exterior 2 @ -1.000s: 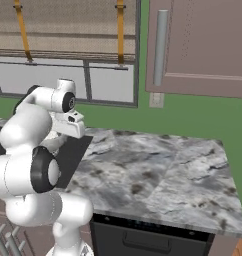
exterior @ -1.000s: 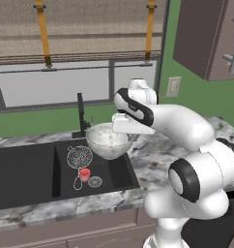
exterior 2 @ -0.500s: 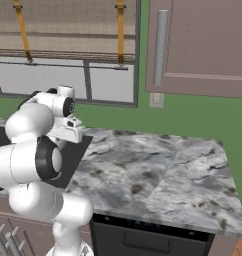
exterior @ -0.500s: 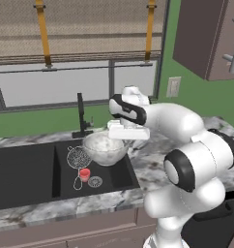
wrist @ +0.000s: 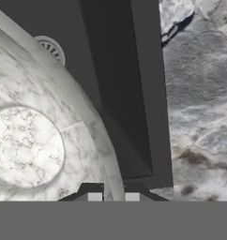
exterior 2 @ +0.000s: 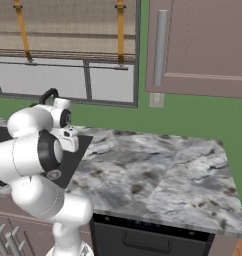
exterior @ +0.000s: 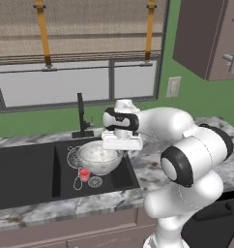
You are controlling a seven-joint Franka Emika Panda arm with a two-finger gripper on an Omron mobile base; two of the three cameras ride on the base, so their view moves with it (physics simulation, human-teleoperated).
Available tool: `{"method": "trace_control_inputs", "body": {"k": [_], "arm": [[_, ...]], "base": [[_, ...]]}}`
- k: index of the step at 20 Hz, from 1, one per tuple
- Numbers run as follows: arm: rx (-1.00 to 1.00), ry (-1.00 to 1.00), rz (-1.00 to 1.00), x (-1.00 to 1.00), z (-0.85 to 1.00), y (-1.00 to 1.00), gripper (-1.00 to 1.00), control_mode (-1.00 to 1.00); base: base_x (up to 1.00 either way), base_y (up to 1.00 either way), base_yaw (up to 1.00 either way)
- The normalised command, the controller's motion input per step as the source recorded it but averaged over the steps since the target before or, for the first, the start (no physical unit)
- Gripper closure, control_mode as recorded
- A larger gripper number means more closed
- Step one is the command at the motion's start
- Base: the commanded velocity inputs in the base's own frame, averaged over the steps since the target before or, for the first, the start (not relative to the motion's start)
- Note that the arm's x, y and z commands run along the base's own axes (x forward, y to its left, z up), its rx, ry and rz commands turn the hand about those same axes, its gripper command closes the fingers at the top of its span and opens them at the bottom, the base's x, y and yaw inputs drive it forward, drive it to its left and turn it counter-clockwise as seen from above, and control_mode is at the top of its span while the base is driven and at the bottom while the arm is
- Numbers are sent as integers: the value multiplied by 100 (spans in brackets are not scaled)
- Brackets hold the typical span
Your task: Pick the strainer and bowl and place them in the sink. Then turn on the water.
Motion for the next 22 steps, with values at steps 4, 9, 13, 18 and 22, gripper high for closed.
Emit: {"method": "trace_control_inputs", "body": {"k": [4,9,13,18,22], "arm": [[0,0,0,6,-39,15,100,-100],[0,0,0,11,-37,8,100,-100],[0,0,0,19,-38,0,100,-100],[0,0,0,24,-39,0,100,-100],[0,0,0,19,-37,2,100,-100]], "base": [[0,0,0],[0,0,0],[0,0,0],[0,0,0],[0,0,0]]}}
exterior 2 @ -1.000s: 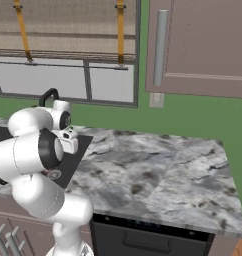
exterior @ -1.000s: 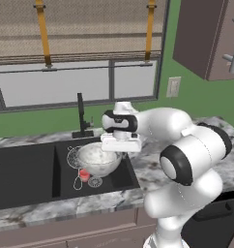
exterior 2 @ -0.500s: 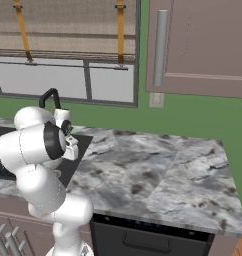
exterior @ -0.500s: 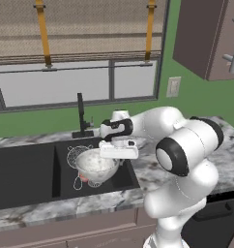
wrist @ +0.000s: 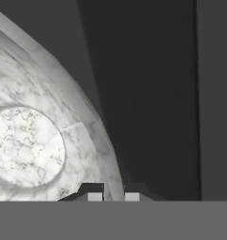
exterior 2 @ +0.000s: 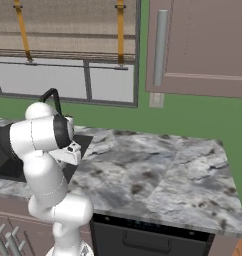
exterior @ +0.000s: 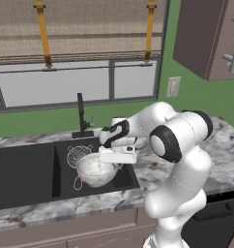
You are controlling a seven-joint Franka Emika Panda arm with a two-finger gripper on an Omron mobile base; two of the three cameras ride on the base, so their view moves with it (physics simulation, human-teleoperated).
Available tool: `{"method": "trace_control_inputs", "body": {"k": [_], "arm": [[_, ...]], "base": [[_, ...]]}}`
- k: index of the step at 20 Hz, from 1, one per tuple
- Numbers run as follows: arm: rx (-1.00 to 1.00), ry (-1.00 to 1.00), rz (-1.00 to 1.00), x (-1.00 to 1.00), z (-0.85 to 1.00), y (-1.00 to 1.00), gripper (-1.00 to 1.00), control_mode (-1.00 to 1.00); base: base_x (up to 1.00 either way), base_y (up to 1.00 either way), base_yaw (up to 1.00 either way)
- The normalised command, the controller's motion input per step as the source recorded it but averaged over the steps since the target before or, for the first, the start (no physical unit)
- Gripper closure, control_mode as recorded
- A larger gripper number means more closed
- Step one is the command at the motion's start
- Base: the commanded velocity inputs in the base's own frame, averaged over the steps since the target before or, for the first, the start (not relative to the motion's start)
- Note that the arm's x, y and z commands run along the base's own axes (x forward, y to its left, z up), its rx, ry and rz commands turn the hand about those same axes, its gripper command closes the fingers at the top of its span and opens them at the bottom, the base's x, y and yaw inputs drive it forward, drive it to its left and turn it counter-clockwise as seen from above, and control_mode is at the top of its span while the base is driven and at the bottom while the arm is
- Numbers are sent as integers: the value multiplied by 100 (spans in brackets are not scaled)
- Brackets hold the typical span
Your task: Pick the strainer and bowl and place them in the sink. Then turn on the water.
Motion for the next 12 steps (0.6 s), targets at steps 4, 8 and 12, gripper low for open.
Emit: {"method": "trace_control_inputs", "body": {"k": [4,8,12], "arm": [[0,0,0,18,-32,6,100,-100],[0,0,0,16,-33,11,100,-100],[0,0,0,16,-32,14,100,-100]], "base": [[0,0,0],[0,0,0],[0,0,0]]}}
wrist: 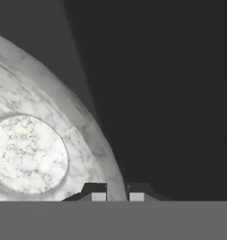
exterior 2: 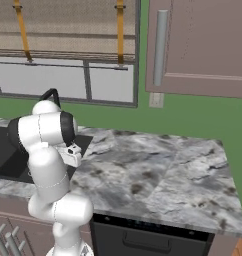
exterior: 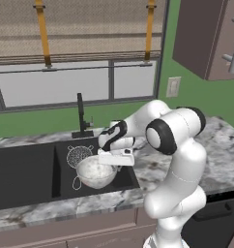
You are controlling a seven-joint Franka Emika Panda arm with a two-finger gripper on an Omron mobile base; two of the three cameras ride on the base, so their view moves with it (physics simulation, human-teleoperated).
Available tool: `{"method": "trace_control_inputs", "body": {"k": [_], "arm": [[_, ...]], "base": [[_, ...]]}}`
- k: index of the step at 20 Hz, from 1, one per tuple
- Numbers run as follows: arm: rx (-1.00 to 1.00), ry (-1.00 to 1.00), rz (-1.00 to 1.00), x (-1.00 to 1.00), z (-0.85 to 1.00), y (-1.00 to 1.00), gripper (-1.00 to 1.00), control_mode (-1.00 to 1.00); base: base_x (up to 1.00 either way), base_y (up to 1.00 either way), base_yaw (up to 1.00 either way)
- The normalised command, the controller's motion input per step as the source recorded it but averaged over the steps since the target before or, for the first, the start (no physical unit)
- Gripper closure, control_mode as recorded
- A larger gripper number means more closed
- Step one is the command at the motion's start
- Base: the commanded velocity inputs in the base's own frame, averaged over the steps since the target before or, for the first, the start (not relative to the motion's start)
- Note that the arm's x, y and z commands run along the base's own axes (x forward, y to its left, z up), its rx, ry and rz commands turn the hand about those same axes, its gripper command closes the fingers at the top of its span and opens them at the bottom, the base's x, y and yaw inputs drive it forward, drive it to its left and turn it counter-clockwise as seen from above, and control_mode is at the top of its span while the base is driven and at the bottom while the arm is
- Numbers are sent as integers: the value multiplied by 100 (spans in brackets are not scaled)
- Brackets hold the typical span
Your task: Pick the strainer and bowl and place them in the sink. Then turn on the water.
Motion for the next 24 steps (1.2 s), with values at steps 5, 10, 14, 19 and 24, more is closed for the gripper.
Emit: {"method": "trace_control_inputs", "body": {"k": [5,10,14,19,24], "arm": [[0,0,0,12,-31,12,100,-100],[0,0,0,0,-14,25,100,-100],[0,0,0,0,-1,33,100,-100],[0,0,0,0,-10,35,100,-100],[0,0,0,0,-16,19,100,-100]], "base": [[0,0,0],[0,0,0],[0,0,0],[0,0,0],[0,0,0]]}}
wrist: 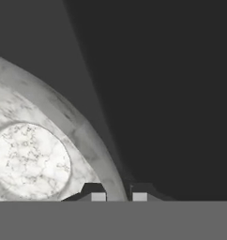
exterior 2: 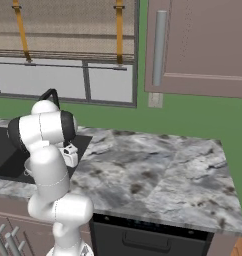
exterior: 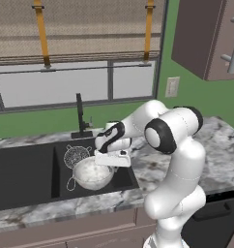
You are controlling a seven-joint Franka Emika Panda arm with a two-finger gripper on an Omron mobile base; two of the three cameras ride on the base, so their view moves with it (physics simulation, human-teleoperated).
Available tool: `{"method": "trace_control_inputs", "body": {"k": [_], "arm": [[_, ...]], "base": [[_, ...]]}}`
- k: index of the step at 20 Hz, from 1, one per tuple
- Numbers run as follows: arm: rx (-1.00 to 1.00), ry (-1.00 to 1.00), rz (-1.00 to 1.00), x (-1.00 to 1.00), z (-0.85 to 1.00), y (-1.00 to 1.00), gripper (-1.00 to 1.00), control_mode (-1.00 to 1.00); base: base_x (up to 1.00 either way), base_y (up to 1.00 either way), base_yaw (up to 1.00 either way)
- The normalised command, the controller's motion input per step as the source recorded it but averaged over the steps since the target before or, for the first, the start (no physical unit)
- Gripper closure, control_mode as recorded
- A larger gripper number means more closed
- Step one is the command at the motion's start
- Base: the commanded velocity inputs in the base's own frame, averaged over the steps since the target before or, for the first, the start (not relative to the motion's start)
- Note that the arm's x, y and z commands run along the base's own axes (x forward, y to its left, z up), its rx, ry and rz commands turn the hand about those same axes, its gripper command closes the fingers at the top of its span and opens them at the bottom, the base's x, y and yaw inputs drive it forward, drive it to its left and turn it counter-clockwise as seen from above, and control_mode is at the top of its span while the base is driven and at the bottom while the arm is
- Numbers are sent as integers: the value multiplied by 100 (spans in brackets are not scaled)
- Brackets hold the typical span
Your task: Pick the strainer and bowl and place them in the sink. Then turn on the water.
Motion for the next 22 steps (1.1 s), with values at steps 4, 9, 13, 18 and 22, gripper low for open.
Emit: {"method": "trace_control_inputs", "body": {"k": [4,9,13,18,22], "arm": [[0,0,0,0,-10,0,100,-100],[0,0,0,0,-2,0,100,-100],[0,0,0,0,0,0,-100,-100],[0,0,0,0,0,0,100,-100],[0,0,0,0,0,0,100,-100]], "base": [[0,0,0],[0,0,0],[0,0,0],[0,0,0],[0,0,0]]}}
